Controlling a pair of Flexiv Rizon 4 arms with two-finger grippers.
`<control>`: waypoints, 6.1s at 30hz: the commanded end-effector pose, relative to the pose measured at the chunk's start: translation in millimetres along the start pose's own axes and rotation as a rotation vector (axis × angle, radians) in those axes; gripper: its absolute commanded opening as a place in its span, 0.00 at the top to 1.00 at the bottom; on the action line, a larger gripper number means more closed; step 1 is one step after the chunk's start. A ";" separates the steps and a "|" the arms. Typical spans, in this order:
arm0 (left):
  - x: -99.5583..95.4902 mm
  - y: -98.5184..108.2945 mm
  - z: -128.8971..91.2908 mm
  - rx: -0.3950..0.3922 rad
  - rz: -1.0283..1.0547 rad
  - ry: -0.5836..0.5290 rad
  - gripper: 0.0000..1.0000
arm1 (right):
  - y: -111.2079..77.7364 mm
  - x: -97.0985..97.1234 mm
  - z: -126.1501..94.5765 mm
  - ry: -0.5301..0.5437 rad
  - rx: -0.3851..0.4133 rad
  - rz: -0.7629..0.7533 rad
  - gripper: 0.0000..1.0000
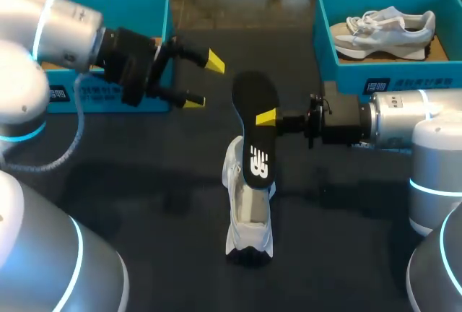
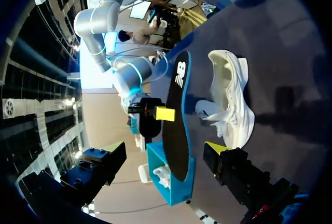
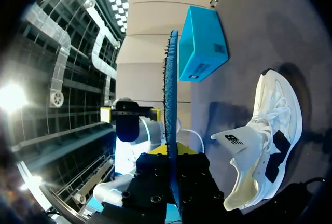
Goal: Take the shoe out of the shoebox, open the shoe tongue, remove and reinsert the insole, then place the shoe into the shoebox
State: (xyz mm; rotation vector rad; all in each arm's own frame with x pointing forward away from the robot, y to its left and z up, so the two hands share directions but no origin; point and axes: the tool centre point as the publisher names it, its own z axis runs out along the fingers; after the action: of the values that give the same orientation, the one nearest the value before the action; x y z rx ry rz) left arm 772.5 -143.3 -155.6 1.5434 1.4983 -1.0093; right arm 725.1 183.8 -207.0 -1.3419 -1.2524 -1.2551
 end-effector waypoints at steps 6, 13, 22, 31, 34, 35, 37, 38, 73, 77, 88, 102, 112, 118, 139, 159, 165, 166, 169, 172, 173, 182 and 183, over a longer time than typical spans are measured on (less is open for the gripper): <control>23.9 1.1 24.7 0.020 -0.073 -0.204 0.00 | -0.2 -0.5 1.3 -0.001 -0.001 0.000 1.00; 23.9 1.1 24.7 0.020 -0.073 -0.204 0.00 | -0.2 -0.5 1.3 -0.001 -0.001 0.000 1.00; 23.5 4.6 45.6 -0.063 -0.099 -0.284 0.00 | -0.2 -0.5 1.3 -0.001 -0.001 0.000 1.00; 14.1 -2.7 64.4 -0.090 -0.132 -0.352 0.00 | -0.2 -0.5 1.3 -0.001 -0.001 0.000 1.00; 12.6 -3.4 68.0 -0.102 -0.127 -0.361 0.21 | -0.2 -0.5 1.3 -0.001 -0.001 0.000 1.00; 12.7 -2.8 69.1 -0.104 -0.130 -0.364 0.25 | -0.2 -0.5 1.3 -0.001 -0.001 0.000 1.00; 13.2 -1.3 72.2 -0.108 -0.135 -0.367 0.29 | -0.2 -0.5 1.3 -0.001 -0.001 0.000 1.00; 13.6 -0.8 74.2 -0.119 -0.136 -0.368 0.31 | -0.2 -0.5 1.3 -0.001 -0.001 0.000 1.00; 17.0 14.8 101.4 -0.135 -0.142 -0.385 0.83 | -0.2 -0.5 1.3 -0.001 -0.001 0.000 1.00; 17.7 12.5 101.5 -0.131 -0.136 -0.385 1.00 | -0.2 -0.5 1.3 -0.001 -0.001 0.000 1.00; 17.3 8.7 101.0 -0.134 -0.117 -0.383 1.00 | -0.3 -0.8 0.4 -0.001 0.001 -0.003 0.29; 21.5 -12.6 67.5 -0.103 -0.134 -0.319 1.00 | -2.6 -8.2 -54.0 -0.151 0.159 -0.221 0.00; 19.4 -43.6 39.5 -0.084 -0.150 -0.149 1.00 | 0.4 -18.0 -84.0 -0.202 0.296 -0.272 0.00; 20.6 -42.6 32.2 -0.179 -0.067 -0.076 1.00 | 0.4 -18.0 -84.0 -0.202 0.296 -0.272 0.00; 20.8 -80.5 30.6 0.097 -0.249 -0.076 1.00 | -33.4 -50.4 -93.3 -0.563 0.537 -0.814 0.00; 21.8 -146.0 43.7 0.271 -0.826 -0.105 1.00 | -67.5 -88.3 -116.3 -0.678 0.864 -1.213 0.00; 25.0 -148.5 51.2 0.298 -0.857 -0.108 1.00 | -67.5 -88.3 -116.3 -0.678 0.864 -1.213 0.00; 27.9 -150.1 56.1 0.300 -0.879 -0.126 1.00 | -67.5 -88.3 -116.3 -0.678 0.864 -1.213 0.00; 34.8 -156.0 60.8 0.352 -0.923 -0.171 1.00 | -69.5 -92.0 -106.1 -0.725 0.903 -1.277 0.00; 40.5 -162.5 63.0 0.388 -0.954 -0.189 1.00 | -79.2 -99.1 -96.0 -0.764 0.941 -1.346 0.00; 42.5 -165.1 63.9 0.407 -0.961 -0.200 1.00 | -82.6 -102.2 -93.1 -0.774 0.955 -1.370 0.00; 46.7 -184.4 78.1 0.451 -0.982 -0.198 1.00 | -106.9 -124.7 -78.5 -0.799 0.970 -1.425 0.00; 46.7 -184.4 78.1 0.451 -0.982 -0.198 1.00 | -106.9 -124.7 -78.5 -0.799 0.970 -1.425 0.00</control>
State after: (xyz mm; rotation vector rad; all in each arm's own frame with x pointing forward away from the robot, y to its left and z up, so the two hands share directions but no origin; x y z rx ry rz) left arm 582.6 -183.2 -228.7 0.8372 1.9885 -2.1356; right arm 613.7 99.1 -317.4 0.0171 -3.0882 -0.5294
